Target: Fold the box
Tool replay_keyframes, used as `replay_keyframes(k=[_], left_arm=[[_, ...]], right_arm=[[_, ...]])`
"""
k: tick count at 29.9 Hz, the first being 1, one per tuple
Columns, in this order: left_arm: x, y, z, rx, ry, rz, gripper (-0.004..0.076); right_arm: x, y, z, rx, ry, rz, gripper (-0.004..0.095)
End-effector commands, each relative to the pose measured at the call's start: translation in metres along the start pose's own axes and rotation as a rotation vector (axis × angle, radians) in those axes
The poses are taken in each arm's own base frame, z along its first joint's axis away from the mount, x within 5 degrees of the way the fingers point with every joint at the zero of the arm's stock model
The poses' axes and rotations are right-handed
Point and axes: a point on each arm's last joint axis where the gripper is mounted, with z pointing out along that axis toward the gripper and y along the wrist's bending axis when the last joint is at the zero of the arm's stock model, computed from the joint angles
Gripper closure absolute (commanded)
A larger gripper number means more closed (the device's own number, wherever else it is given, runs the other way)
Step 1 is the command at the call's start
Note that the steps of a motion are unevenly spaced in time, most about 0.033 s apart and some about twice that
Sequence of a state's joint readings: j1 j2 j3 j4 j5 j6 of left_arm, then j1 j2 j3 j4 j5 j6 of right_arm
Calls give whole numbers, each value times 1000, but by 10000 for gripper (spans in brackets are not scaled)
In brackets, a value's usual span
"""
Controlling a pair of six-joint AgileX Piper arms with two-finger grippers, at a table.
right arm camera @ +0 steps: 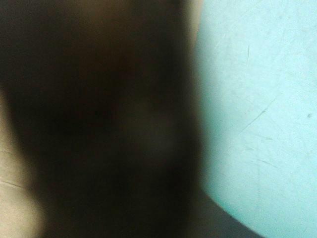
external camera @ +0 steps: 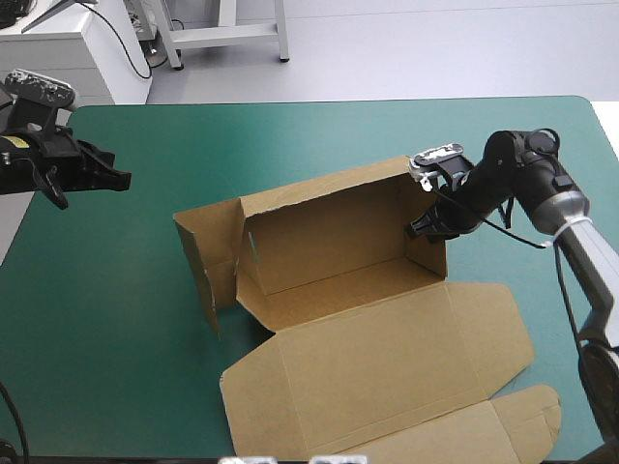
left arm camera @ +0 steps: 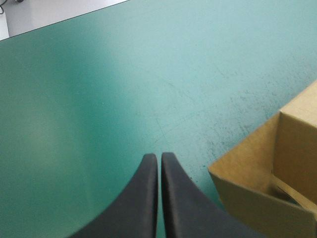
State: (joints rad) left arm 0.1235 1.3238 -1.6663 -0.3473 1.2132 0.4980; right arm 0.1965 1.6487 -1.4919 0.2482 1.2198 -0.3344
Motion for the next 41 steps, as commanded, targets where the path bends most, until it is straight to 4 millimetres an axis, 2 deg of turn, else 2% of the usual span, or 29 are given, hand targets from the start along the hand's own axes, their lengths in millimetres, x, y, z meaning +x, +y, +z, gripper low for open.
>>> replay_keyframes(k=[1,5,8,10,12,15,18,20,26,30,35,41], left_arm=[[-9,-6,-18,-3,-96,-2,726],[-9,-6,-18,-1,-97,-3,731],[-8,-7,-18,5,-87,-3,731],[-7,-8,-19,10,-77,-2,731],[-7,-8,-19,11,-75,-2,732],[-7,-8,-19,18,-79,-5,731],[-7,-9,-19,21,-81,-6,731],[-8,-9,-19,25,-83,-7,731],[-8,-10,-19,33,-89,-9,732],[-8,-10,-19,33,-89,-9,732],[-8,-10,-19,32,-90,9,732],[-8,-10,-19,32,-90,22,732]], right_arm=[[-12,-2,1,4,-65,39,927],[-24,-10,21,11,-108,64,927],[-32,-14,25,30,-152,64,906],[-36,-14,22,35,-190,65,841],[-40,-14,16,39,-213,54,730],[-48,-12,2,47,-257,34,491],[-57,-8,-21,52,-307,17,249],[-62,-4,-39,49,-321,-2,175],[-64,6,-80,50,-328,-42,170],[-65,7,-86,52,-350,-42,170],[-68,2,-70,45,-309,-32,169],[-73,-7,-34,22,-221,6,170]])
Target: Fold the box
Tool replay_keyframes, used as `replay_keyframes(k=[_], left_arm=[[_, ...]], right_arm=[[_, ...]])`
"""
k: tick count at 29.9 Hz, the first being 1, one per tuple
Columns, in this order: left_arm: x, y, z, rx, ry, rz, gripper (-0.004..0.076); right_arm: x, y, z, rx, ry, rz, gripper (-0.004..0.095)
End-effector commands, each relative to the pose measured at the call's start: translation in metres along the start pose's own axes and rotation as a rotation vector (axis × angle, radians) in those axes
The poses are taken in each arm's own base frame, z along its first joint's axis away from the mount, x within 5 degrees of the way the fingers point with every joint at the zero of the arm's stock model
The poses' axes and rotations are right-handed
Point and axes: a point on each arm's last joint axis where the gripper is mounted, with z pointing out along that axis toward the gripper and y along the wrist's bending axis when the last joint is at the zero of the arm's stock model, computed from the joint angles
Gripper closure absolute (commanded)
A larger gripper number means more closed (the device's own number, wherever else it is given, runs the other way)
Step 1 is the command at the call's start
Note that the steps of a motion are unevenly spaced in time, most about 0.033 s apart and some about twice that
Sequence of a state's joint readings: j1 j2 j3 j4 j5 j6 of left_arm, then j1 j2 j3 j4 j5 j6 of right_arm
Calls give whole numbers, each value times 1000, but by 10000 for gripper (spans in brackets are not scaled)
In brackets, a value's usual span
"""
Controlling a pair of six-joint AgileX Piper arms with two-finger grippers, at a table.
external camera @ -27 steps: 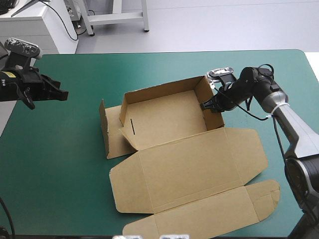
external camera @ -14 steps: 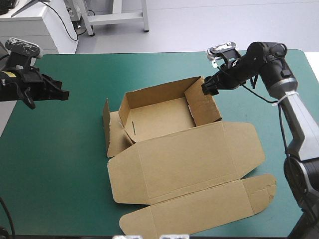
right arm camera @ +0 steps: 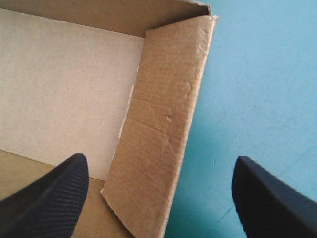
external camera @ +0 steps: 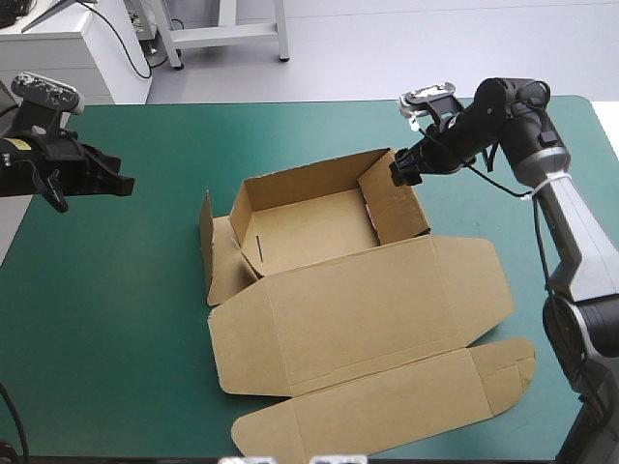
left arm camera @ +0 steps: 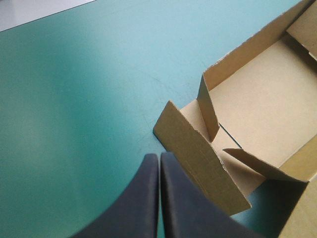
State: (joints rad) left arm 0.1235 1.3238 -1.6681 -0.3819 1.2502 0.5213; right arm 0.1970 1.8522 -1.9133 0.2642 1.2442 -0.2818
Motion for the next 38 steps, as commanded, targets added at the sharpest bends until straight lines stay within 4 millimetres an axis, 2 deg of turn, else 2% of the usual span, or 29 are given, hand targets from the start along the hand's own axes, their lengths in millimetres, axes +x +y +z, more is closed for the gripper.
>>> replay_keyframes(k=[1,6,10,12,25,31,38], left_arm=[[-9,-6,-18,-15,-104,12,731],[-9,-6,-18,-15,-104,12,732],[-9,-6,-18,-15,-104,12,731],[-9,-6,-18,-15,-104,12,732],[-9,-6,-18,-14,-103,12,732],[-9,-6,-18,-14,-103,12,732],[-9,-6,-18,-16,-102,12,732]], right_arm=[[-2,2,-5,-7,-17,13,170],[-1,-6,27,-22,49,36,170],[0,-10,44,-27,85,38,182],[0,-11,48,-27,93,40,215],[1,-11,52,-34,101,44,582],[2,-13,64,-44,125,69,596],[1,1,72,-49,146,30,600]])
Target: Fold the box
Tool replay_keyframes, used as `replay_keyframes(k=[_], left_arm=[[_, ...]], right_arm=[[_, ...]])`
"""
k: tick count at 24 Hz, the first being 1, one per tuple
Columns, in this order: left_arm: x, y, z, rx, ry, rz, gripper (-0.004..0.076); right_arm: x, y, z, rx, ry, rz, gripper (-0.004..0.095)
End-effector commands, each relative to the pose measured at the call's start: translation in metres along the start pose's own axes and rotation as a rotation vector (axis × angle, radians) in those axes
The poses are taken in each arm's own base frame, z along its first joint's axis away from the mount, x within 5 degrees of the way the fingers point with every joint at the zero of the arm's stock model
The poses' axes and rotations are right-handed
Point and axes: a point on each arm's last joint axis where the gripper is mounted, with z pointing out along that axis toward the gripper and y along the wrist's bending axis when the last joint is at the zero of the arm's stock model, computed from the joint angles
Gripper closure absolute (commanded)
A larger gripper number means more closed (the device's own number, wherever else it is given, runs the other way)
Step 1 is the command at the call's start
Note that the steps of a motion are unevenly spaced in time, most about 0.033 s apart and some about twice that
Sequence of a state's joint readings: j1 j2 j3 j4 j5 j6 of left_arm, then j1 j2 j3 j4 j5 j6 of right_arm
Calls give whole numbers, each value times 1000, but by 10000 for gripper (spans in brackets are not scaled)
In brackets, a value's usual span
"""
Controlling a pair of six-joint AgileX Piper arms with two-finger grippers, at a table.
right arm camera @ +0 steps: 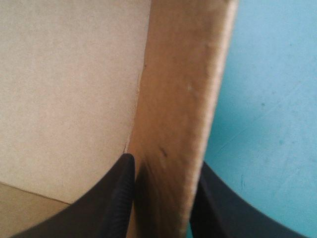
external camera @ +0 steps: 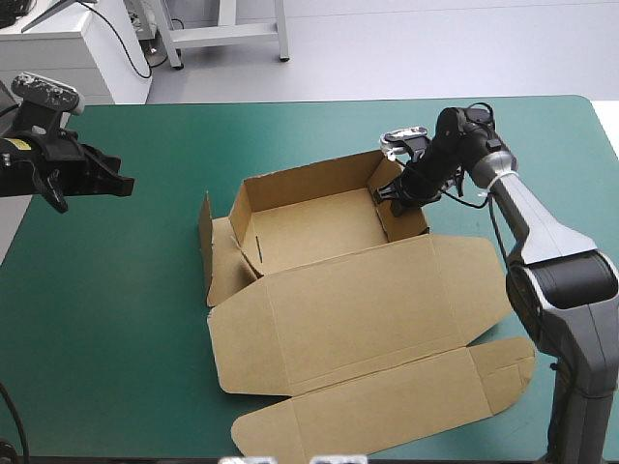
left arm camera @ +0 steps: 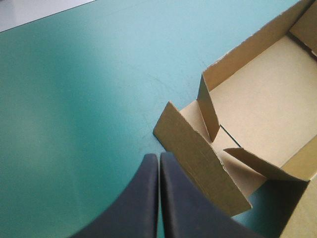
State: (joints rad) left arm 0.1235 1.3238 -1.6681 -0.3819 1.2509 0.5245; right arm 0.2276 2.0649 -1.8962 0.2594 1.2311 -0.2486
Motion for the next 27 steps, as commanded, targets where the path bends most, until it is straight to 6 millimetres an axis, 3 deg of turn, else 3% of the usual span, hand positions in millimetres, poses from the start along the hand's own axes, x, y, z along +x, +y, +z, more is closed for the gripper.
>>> replay_keyframes(k=[1,4,8,14,16,18,20,23,27], left_arm=[[-9,-6,-18,-16,-103,9,732],[-9,-6,-18,-16,-98,10,732],[-7,-7,-18,-4,-81,10,732],[-7,-7,-18,-1,-85,8,731],[-7,-7,-18,-1,-80,7,731],[-7,-8,-18,3,-78,7,732],[-7,-7,-18,-4,-81,8,731],[-7,-7,-18,-11,-84,9,732],[-4,2,-18,-100,-51,-21,731]], right_arm=[[-2,15,-31,-5,-66,-34,613],[-2,16,-30,12,-60,-46,705],[-2,15,-30,42,-52,-62,919],[-2,17,-33,4,-70,-62,929],[-3,18,-45,-24,-108,-64,929],[0,17,-66,-31,-157,-63,929],[5,13,-103,-22,-246,-50,929],[14,12,-140,-58,-349,-45,929],[45,8,-216,-77,-557,-40,929]])
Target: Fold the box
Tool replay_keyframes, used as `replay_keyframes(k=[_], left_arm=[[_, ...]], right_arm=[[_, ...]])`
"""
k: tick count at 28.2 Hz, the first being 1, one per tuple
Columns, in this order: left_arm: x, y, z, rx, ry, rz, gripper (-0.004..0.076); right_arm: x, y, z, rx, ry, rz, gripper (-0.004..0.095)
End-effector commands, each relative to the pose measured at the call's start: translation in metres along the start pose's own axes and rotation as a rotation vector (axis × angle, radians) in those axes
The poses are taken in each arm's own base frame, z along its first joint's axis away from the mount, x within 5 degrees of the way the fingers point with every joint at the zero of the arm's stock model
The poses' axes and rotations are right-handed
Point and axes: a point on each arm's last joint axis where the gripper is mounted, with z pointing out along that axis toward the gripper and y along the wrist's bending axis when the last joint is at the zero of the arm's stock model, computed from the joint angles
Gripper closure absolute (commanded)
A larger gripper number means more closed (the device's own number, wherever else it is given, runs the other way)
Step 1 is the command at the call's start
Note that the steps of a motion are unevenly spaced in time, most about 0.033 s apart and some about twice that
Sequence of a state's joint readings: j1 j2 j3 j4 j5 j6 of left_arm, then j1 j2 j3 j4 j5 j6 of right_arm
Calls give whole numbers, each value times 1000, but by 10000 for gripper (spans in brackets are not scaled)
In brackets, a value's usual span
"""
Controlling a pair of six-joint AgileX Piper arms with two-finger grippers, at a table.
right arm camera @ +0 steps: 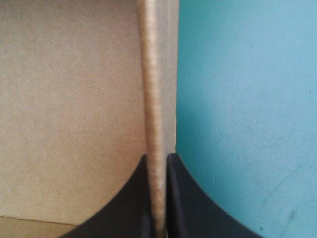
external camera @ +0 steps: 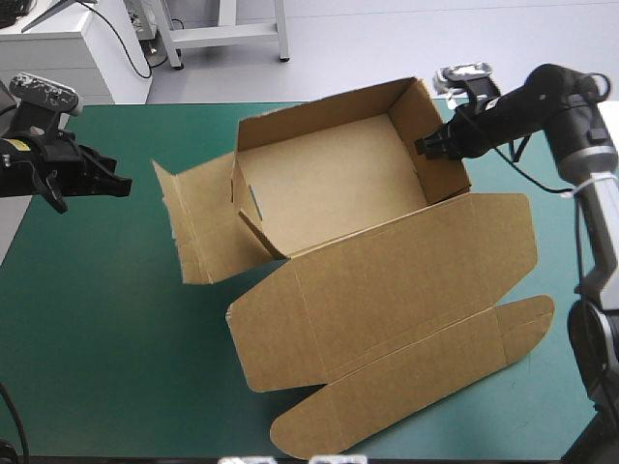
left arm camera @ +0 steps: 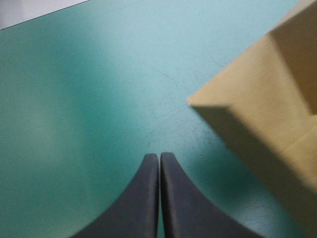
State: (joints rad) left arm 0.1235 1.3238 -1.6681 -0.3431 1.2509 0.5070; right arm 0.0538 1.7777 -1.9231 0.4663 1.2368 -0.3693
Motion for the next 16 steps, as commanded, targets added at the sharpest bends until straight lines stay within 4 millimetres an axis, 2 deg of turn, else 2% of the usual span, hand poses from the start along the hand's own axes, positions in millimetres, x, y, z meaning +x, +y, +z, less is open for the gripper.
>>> replay_keyframes(k=[1,2,8,12,16], left_arm=[[-4,2,-19,-101,-54,-34,731],[-3,6,-19,-146,-41,-37,732],[2,19,-19,-276,3,-86,731],[8,17,-3,-223,6,-115,731],[15,5,24,-42,-37,-115,731]], right_arm=[[-3,21,-81,-11,-204,-32,929],[0,21,-99,16,-239,-33,929],[11,28,-144,65,-337,-30,929],[13,34,-153,64,-361,-36,929],[12,38,-154,25,-378,-33,929]])
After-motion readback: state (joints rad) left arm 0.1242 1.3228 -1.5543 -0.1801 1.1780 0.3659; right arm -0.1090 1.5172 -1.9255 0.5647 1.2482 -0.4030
